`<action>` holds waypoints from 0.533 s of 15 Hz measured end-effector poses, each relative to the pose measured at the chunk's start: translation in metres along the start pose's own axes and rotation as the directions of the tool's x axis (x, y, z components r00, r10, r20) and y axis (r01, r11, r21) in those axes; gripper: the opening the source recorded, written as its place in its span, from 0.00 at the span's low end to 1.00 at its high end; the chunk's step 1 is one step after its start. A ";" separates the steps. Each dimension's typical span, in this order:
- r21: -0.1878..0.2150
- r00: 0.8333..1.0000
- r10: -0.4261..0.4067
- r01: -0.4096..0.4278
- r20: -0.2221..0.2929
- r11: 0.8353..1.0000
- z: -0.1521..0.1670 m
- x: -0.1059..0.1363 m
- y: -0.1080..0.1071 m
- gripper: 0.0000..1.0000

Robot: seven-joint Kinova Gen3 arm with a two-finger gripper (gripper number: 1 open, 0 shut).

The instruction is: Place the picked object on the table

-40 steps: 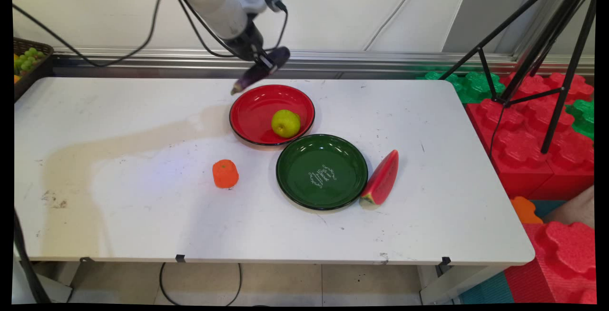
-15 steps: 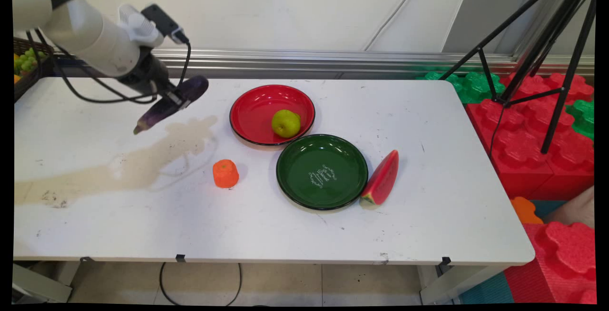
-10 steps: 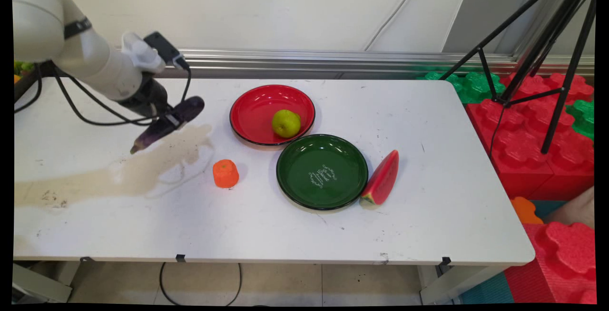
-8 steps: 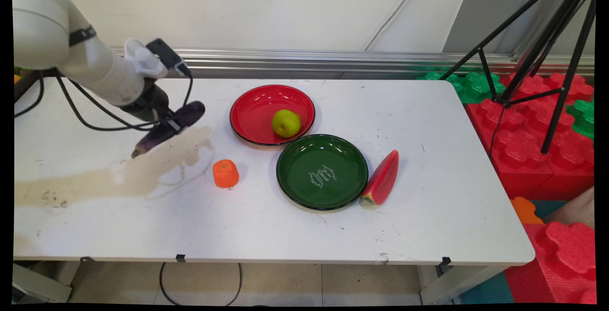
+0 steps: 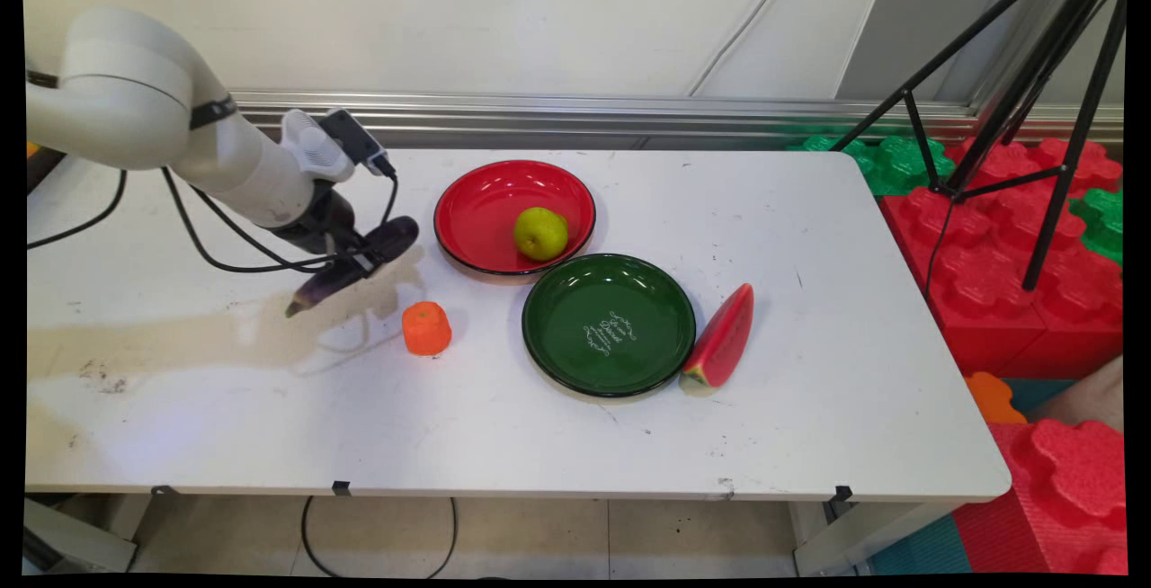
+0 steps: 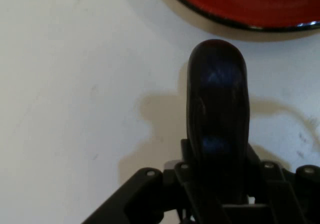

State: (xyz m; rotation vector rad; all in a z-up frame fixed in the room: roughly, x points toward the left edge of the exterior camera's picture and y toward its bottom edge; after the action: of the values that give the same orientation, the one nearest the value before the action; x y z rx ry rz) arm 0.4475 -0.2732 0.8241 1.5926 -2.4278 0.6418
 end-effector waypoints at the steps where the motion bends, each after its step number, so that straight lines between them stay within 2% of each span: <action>1: -0.006 1.000 0.005 -0.005 -0.004 1.000 0.004 0.001 0.001 0.00; 8: -0.045 0.998 0.047 -0.048 -0.035 0.998 0.023 0.006 0.006 0.00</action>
State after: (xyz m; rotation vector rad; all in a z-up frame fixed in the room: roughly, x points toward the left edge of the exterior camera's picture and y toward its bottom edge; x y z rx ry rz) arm 0.4418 -0.2867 0.8039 1.4988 -2.4442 0.6119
